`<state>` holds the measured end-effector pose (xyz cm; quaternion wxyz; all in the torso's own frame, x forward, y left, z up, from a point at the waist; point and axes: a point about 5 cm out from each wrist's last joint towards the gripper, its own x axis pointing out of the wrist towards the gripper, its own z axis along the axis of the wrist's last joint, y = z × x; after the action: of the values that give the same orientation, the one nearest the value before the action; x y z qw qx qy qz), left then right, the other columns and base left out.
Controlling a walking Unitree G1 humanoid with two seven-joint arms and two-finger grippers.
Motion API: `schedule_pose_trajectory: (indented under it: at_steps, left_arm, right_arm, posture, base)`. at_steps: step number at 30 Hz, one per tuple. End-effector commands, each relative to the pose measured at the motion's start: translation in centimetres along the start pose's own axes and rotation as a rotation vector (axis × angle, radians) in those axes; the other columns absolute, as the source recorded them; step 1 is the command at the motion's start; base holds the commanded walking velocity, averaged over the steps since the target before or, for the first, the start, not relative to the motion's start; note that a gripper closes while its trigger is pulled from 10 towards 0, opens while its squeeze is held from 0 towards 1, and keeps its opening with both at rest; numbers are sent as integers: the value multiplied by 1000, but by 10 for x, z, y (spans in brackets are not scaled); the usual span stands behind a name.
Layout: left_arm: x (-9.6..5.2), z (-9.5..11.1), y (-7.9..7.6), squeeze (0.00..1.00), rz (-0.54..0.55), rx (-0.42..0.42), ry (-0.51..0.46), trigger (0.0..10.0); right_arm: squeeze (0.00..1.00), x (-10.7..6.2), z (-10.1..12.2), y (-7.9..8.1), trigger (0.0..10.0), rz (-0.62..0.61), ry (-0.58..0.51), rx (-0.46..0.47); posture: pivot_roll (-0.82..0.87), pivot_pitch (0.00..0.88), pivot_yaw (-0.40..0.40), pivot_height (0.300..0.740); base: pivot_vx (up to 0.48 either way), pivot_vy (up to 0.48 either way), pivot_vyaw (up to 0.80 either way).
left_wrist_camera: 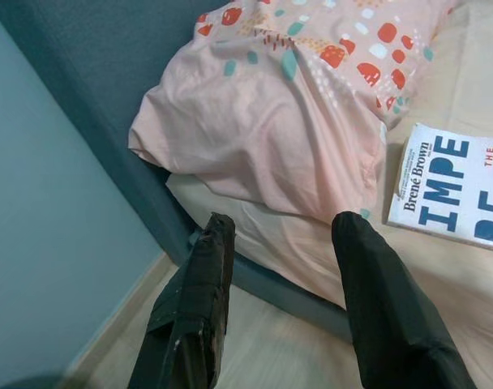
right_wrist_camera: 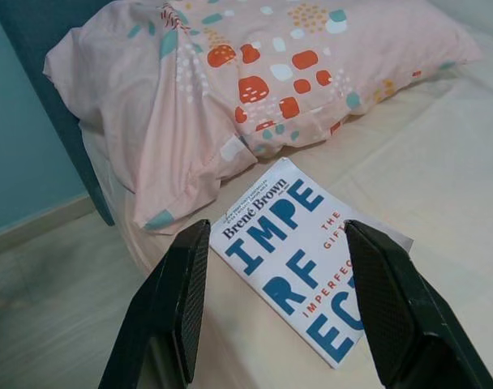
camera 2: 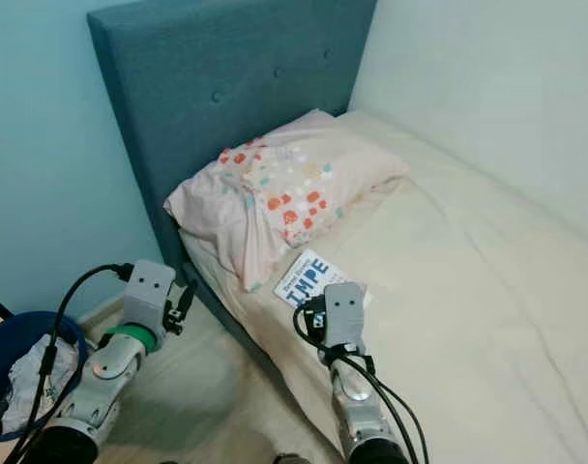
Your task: Clean up the room
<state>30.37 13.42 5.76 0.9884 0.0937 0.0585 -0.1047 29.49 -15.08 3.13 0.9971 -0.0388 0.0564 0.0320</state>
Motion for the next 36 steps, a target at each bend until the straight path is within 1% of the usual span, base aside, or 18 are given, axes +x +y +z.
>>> schedule_pose_trajectory:
  at_steps: [1,5,10,17,36]
  left_arm:
    - [-1,-5,-1,0,-4,2,19,10000]
    - [0,-5,-1,0,-5,2,18,10000]
    - [0,-4,-1,0,-7,3,18,10000]
    - [-2,-6,-3,0,-8,2,18,10000]
    - [-2,-6,-1,0,-4,2,21,10000]
  right_arm:
    - [0,-1,-3,0,10000,1,16,2]
    - [0,0,-2,-3,10000,-13,15,6]
    - [0,-1,-3,-1,10000,-10,17,7]
    - [0,-4,-7,0,10000,-11,21,9]
    - [0,-2,-6,0,10000,-10,24,9]
  posture:
    - [18,29,10,740]
    - [19,28,13,740]
    - [17,31,15,740]
    - [19,35,14,740]
    - [21,45,15,740]
  base:
    - [0,0,0]
    - [0,0,0]
    - [0,0,0]
    - [-268,0,0]
    - [-350,0,0]
